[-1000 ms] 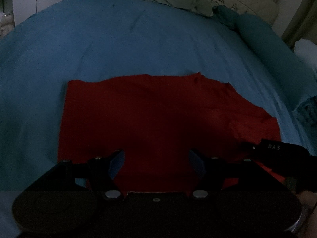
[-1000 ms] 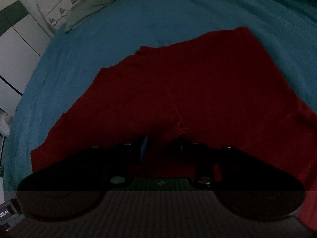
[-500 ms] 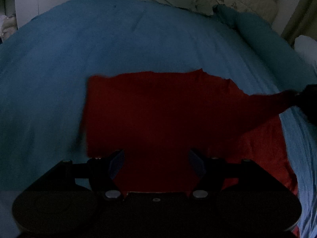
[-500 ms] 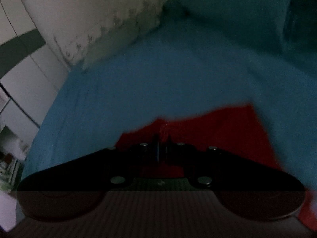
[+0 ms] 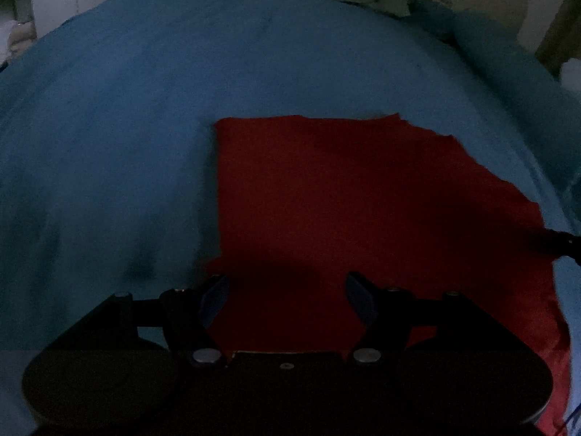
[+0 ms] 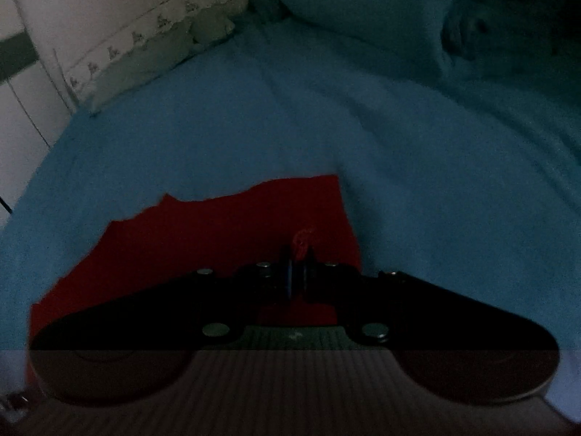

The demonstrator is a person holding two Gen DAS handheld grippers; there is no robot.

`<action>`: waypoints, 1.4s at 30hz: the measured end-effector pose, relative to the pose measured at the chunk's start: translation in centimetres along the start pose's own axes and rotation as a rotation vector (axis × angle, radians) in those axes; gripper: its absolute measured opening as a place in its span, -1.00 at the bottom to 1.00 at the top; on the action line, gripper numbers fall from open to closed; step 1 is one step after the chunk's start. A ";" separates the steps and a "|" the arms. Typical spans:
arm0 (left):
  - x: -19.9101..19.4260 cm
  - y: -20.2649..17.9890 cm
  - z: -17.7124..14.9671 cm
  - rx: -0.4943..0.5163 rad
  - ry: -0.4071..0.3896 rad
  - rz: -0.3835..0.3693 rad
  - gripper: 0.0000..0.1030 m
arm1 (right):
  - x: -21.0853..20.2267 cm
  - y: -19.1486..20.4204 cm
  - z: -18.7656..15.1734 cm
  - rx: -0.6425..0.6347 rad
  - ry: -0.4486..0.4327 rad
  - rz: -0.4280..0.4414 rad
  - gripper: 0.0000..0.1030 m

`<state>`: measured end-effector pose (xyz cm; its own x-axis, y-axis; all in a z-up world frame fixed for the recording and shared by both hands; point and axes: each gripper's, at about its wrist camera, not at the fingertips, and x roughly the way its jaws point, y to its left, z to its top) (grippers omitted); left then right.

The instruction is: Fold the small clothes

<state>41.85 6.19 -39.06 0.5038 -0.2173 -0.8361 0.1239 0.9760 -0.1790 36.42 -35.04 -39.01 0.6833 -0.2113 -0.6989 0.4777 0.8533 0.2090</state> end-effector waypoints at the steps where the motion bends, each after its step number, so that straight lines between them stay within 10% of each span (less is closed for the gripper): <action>1: 0.1 0.3 0.0 -0.009 0.005 0.020 0.46 | 0.5 -0.3 -0.1 -0.005 0.022 -0.011 -0.60; 6: -0.2 1.8 0.1 -0.083 0.042 0.112 0.39 | 1.6 -0.8 -0.9 -0.031 0.143 -0.075 -0.10; 8: -2.1 1.3 0.3 -0.053 -0.011 0.099 0.40 | -0.7 -0.2 -0.8 -0.050 0.063 -0.065 0.70; 9: -3.1 0.4 0.5 -0.007 -0.037 0.094 0.42 | -1.8 0.3 -1.1 -0.082 0.009 -0.056 0.79; 16: -1.9 -4.8 1.6 0.226 -0.057 -0.058 0.44 | -0.5 4.9 -3.2 -0.317 0.041 0.110 0.82; 26: 1.7 -2.2 1.4 0.139 0.073 0.014 0.33 | 0.6 -0.5 -3.9 -0.300 0.092 -0.054 0.78; 28: 0.3 -1.4 1.6 0.109 0.064 0.048 0.21 | -1.3 -1.4 -3.3 -0.274 0.056 -0.059 0.77; 32: -5.2 0.0 1.8 0.158 -0.056 0.221 0.62 | -7.5 -1.7 -2.2 -0.309 -0.041 -0.021 0.80; 42: -20.1 0.4 -4.7 0.139 -0.053 0.069 0.81 | -23.0 -3.3 -2.6 -0.301 -0.047 0.107 0.83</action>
<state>27.76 10.99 -24.79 0.5592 -0.1535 -0.8147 0.2029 0.9782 -0.0451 17.74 -31.76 -25.41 0.7487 -0.1287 -0.6503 0.2216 0.9731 0.0626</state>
